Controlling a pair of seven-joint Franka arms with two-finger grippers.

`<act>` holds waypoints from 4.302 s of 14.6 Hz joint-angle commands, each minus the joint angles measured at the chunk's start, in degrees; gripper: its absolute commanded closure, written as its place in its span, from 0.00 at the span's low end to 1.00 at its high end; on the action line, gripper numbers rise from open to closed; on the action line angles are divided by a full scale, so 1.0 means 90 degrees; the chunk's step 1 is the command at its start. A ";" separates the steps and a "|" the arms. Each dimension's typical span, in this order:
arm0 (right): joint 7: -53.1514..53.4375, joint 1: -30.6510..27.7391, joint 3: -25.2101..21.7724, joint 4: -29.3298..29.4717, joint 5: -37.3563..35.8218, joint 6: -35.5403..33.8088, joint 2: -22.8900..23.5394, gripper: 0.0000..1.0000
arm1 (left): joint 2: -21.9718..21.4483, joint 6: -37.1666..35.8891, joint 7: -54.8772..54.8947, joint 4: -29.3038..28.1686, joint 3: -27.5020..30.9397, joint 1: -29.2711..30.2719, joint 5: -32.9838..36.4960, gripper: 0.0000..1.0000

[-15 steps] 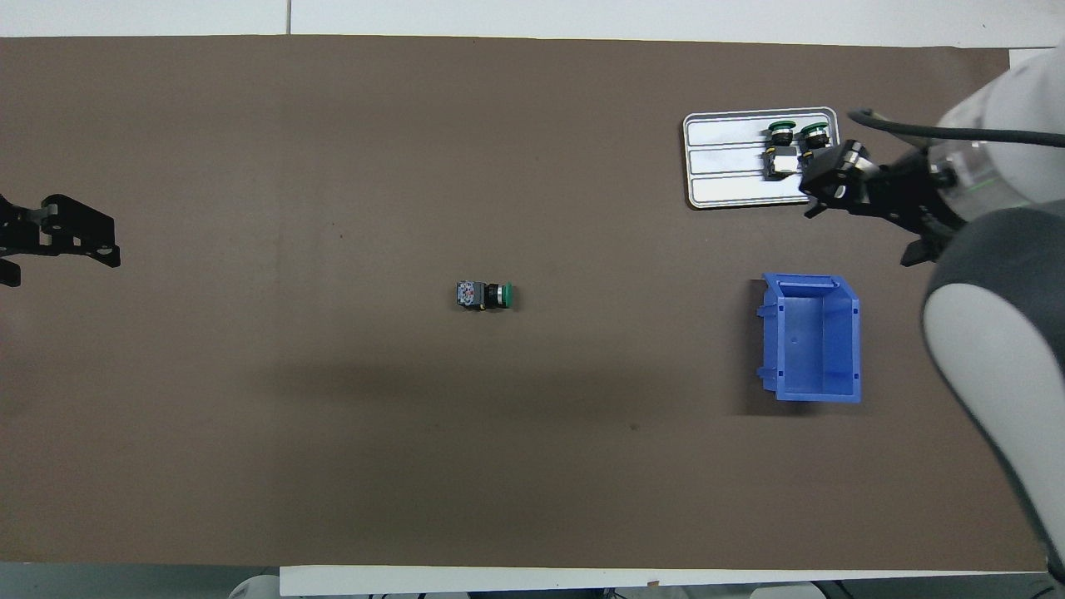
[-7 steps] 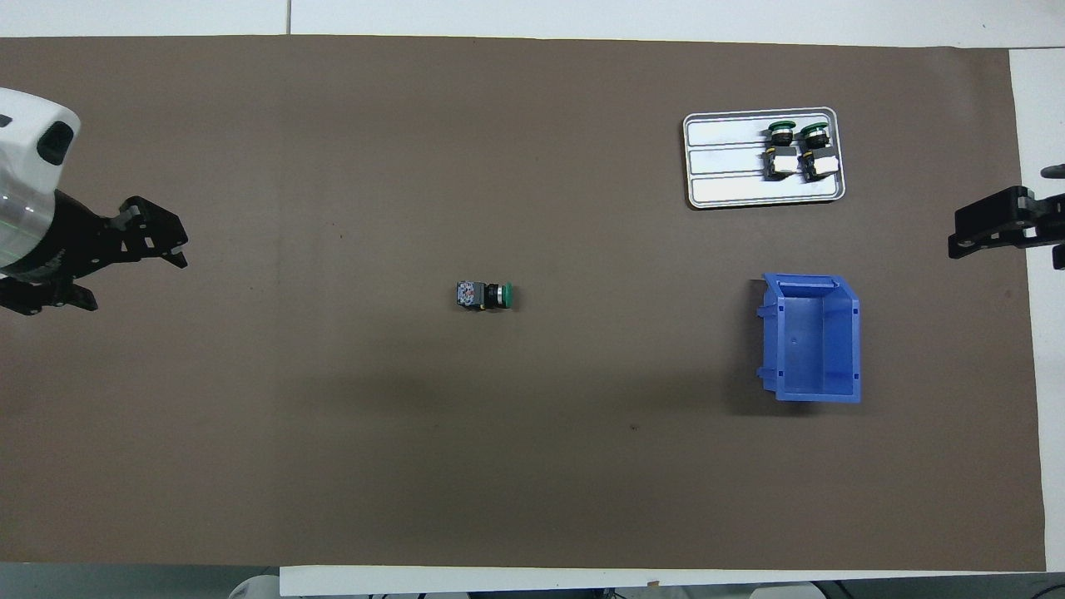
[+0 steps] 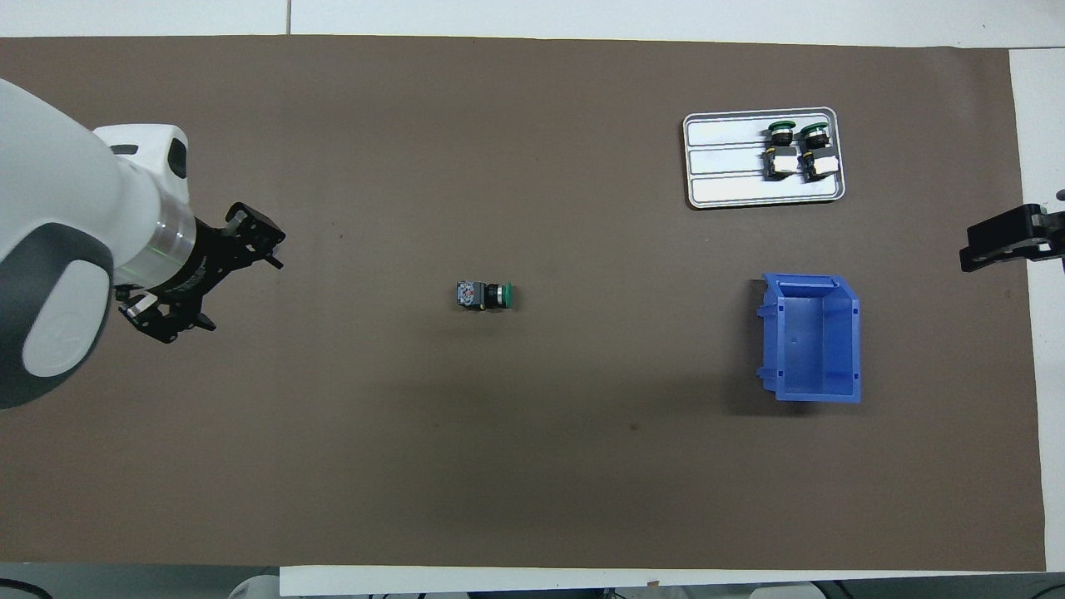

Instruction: Place and press button with both arms

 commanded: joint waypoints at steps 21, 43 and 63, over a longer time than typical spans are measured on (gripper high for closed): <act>-0.0147 0.1107 -0.1072 -0.0205 0.0028 0.0089 -0.0162 0.00 | 0.3109 0.3083 -0.5893 0.0651 0.0093 -0.2200 -0.0098 0.00; -0.0147 0.1107 -0.1072 -0.0205 0.0028 0.0089 -0.0162 0.00 | 0.3130 0.3444 -0.5941 0.0427 0.0093 -0.2279 -0.0029 0.74; -0.0147 0.1107 -0.1072 -0.0205 0.0028 0.0089 -0.0162 0.00 | 0.2251 0.4927 -0.4567 0.0076 0.0064 -0.1537 -0.3160 0.76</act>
